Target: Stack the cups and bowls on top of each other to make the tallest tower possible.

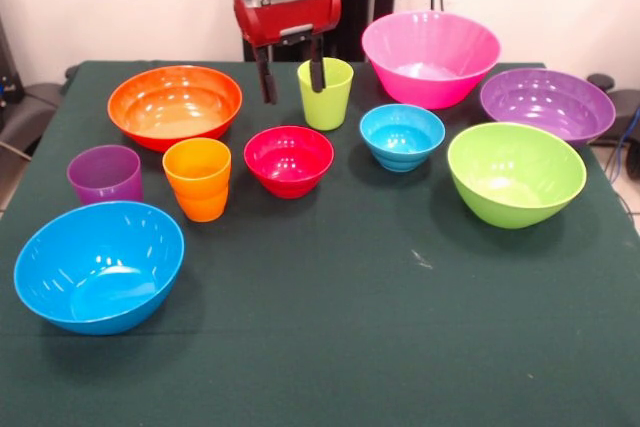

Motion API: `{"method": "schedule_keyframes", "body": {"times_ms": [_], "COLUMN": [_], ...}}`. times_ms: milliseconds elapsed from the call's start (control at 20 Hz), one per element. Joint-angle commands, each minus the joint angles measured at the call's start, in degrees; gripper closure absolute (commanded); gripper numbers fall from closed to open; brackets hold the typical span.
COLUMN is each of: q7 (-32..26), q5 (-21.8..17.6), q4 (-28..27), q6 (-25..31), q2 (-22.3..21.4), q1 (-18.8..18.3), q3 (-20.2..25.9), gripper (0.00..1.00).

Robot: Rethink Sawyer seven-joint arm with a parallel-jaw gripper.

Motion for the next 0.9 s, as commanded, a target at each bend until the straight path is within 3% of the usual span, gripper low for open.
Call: {"method": "schedule_keyframes", "body": {"times_ms": [50, 450, 900], "q7": [-7.5, -5.8, -6.7], "q5": [-4.9, -2.4, -2.1], "q4": [-1.1, 2.9, 5.3], "q6": [5.2, 5.6, 4.7], "q2": [-2.7, -6.3, -5.6], "q1": [3.6, 3.1, 0.1], "q3": [0.7, 0.6, 0.9], "gripper": [0.00, 0.00, 0.00]}}
